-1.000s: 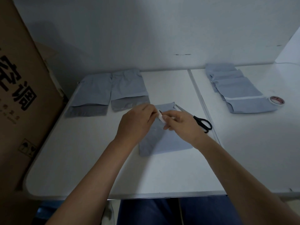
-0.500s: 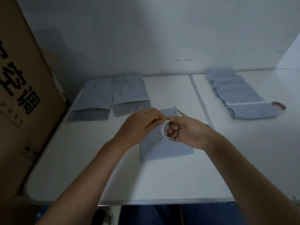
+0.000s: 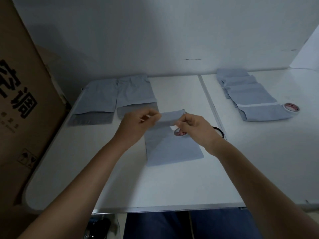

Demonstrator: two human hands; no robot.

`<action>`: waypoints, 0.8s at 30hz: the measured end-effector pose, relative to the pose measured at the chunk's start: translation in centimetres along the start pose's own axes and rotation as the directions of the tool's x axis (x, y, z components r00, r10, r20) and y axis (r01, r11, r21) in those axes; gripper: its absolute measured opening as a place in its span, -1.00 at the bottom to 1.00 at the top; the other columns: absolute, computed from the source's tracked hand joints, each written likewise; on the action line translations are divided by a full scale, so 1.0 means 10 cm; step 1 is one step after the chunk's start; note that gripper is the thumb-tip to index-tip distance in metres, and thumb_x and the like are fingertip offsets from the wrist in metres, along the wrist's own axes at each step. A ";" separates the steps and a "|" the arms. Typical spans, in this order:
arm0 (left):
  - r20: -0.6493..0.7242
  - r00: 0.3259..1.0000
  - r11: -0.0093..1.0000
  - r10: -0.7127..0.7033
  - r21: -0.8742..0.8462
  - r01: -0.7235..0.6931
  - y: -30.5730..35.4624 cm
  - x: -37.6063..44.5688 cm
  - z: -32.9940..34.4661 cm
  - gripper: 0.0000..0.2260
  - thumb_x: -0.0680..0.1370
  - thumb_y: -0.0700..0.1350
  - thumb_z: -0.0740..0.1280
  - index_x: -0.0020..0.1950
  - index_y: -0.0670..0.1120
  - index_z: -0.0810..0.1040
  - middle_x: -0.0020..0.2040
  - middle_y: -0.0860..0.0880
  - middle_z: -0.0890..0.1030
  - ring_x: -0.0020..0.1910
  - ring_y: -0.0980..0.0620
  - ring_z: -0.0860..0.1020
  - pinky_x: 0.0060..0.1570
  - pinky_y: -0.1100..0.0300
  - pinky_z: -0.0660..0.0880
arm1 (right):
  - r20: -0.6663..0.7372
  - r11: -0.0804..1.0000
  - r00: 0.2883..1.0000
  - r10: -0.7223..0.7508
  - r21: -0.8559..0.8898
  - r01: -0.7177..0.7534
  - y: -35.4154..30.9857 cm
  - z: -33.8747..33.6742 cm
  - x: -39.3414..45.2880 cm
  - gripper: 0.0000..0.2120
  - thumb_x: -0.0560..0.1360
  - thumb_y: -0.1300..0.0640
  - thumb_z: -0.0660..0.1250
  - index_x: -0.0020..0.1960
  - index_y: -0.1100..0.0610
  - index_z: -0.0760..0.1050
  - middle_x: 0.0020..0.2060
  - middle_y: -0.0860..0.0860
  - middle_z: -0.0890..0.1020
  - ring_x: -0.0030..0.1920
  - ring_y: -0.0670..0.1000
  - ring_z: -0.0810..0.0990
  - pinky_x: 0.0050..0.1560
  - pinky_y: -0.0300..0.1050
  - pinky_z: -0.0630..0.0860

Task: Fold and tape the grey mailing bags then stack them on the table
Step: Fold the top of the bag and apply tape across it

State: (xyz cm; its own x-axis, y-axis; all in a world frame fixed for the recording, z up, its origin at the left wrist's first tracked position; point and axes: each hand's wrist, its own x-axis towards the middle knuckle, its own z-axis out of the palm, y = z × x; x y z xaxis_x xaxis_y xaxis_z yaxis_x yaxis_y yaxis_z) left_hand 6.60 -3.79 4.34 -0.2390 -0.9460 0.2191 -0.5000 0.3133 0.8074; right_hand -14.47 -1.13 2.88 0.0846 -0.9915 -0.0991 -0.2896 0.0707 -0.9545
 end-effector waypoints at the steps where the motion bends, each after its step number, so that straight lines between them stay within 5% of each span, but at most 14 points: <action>1: 0.013 0.991 0.989 -0.133 -0.057 0.133 -0.01 -0.02 0.05 -0.90 0.54 -0.04 0.38 -0.08 -0.03 0.66 -0.20 0.08 0.67 -0.25 0.16 0.60 -0.16 0.33 0.48 | -0.015 1.000 1.000 -0.017 -0.005 0.017 0.00 0.02 0.00 -0.84 0.56 0.10 0.33 -0.06 0.21 0.56 -0.20 0.16 0.67 -0.18 -0.01 0.63 -0.06 -0.05 0.45; 6: 0.222 0.873 0.802 -0.434 -0.346 0.487 0.10 -0.15 0.28 -0.76 0.56 0.03 0.34 -0.03 -0.12 0.68 -0.13 0.01 0.70 -0.24 0.13 0.60 -0.19 0.31 0.54 | -0.058 0.979 0.986 -0.153 -0.143 0.144 -0.10 0.08 0.00 -0.88 0.57 0.10 0.32 -0.09 0.13 0.55 -0.22 -0.05 0.67 -0.18 -0.20 0.67 -0.14 -0.34 0.51; 14: 0.255 0.859 0.742 -0.444 -0.432 0.512 0.16 -0.05 0.19 -0.85 0.51 -0.08 0.42 -0.01 -0.13 0.66 -0.15 0.01 0.68 -0.31 0.15 0.53 -0.18 0.29 0.50 | -0.063 0.935 0.966 -0.249 -0.276 0.223 -0.22 0.09 0.04 -0.94 0.53 0.00 0.34 -0.10 -0.06 0.57 -0.11 -0.09 0.64 -0.08 -0.15 0.62 -0.12 -0.32 0.49; 18: 0.279 0.856 0.600 -0.436 -0.619 0.507 0.20 0.02 0.07 -0.97 0.52 -0.19 0.38 -0.09 -0.13 0.62 -0.24 0.00 0.66 -0.37 0.17 0.52 -0.29 0.35 0.51 | -0.053 0.952 0.997 -0.054 0.300 0.067 -0.29 0.17 0.10 -0.76 0.60 0.03 0.25 0.13 0.16 0.56 -0.02 0.12 0.62 0.03 0.09 0.65 0.11 -0.07 0.59; 21: 0.294 0.853 0.513 -0.432 -0.697 0.500 0.19 0.06 -0.01 -0.92 0.55 -0.21 0.35 -0.13 -0.12 0.61 -0.28 0.02 0.66 -0.37 0.18 0.53 -0.31 0.37 0.53 | 0.048 0.797 0.995 0.089 0.596 -0.100 -0.29 0.25 0.12 -0.60 0.64 -0.04 0.15 0.26 0.26 0.47 0.10 0.21 0.61 0.09 0.20 0.64 0.18 0.02 0.56; 24: 0.336 0.841 0.477 -0.424 -0.706 0.523 0.16 0.07 -0.07 -0.90 0.55 -0.20 0.35 -0.16 -0.12 0.62 -0.28 0.01 0.64 -0.37 0.18 0.54 -0.32 0.36 0.53 | 0.155 0.618 0.977 0.144 0.758 -0.211 -0.30 0.32 0.12 -0.57 0.64 -0.08 0.11 0.15 0.27 0.52 0.05 0.24 0.63 0.09 0.19 0.64 0.18 0.00 0.56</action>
State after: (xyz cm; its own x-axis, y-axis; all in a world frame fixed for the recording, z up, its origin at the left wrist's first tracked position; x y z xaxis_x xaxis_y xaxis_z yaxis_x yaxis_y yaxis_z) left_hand 6.17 -4.02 6.15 -0.2684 -0.9004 -0.3424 0.2245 -0.4041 0.8867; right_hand -10.48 -2.16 4.77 0.1886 -0.9418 -0.2782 0.5256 0.3361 -0.7816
